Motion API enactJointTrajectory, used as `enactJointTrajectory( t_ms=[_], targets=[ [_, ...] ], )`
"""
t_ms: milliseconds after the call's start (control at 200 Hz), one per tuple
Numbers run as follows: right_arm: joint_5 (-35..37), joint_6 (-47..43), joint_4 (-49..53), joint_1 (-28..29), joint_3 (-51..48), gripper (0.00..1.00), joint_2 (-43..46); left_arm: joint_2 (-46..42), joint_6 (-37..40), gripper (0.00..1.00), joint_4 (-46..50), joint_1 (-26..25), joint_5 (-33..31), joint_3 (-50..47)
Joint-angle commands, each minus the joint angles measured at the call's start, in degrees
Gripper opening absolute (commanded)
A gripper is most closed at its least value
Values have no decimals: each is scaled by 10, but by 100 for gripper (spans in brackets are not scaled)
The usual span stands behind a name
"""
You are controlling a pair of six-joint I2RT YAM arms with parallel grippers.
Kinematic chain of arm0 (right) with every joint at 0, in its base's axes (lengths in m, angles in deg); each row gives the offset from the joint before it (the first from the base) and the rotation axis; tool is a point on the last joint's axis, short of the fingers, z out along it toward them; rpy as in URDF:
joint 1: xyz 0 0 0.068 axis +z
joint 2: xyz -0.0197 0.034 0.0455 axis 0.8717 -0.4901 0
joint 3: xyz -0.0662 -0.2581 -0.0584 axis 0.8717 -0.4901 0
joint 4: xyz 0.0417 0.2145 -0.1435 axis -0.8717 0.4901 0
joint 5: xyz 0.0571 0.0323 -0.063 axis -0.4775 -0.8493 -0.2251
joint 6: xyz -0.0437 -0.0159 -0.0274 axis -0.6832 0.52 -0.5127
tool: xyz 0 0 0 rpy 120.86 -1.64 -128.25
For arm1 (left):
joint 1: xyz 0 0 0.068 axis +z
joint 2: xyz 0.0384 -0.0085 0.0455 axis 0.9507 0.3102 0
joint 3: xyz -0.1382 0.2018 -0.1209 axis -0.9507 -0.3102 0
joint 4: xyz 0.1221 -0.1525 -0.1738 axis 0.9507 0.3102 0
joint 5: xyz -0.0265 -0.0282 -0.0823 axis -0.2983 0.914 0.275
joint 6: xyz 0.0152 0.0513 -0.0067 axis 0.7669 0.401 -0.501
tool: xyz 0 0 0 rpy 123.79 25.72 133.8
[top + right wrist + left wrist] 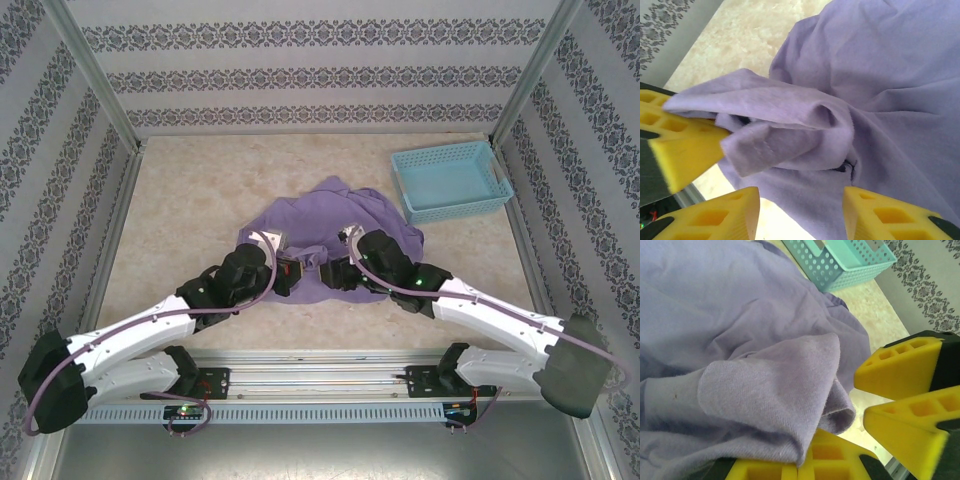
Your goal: Fold the inside-out t-shirt
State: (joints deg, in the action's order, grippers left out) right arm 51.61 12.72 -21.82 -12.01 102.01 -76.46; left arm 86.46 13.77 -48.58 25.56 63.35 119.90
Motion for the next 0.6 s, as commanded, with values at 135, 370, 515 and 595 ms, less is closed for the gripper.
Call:
enactJointTrajectory(
  t_ms=[135,370,515,595],
  targets=[
    [-58,19,-95,16,-5,51,-17,7,-10,0,-39,7,22,0],
    [-8,7,-36,19,47,25,-67,6,-15,0,-38,7,22,-3],
    [29,-6,10,18,54,0,-21,14,-18,0,20,13,-35,7],
    [38,4,41,8,56,0,18,23,-32,0,40,35,-45,4]
  ],
)
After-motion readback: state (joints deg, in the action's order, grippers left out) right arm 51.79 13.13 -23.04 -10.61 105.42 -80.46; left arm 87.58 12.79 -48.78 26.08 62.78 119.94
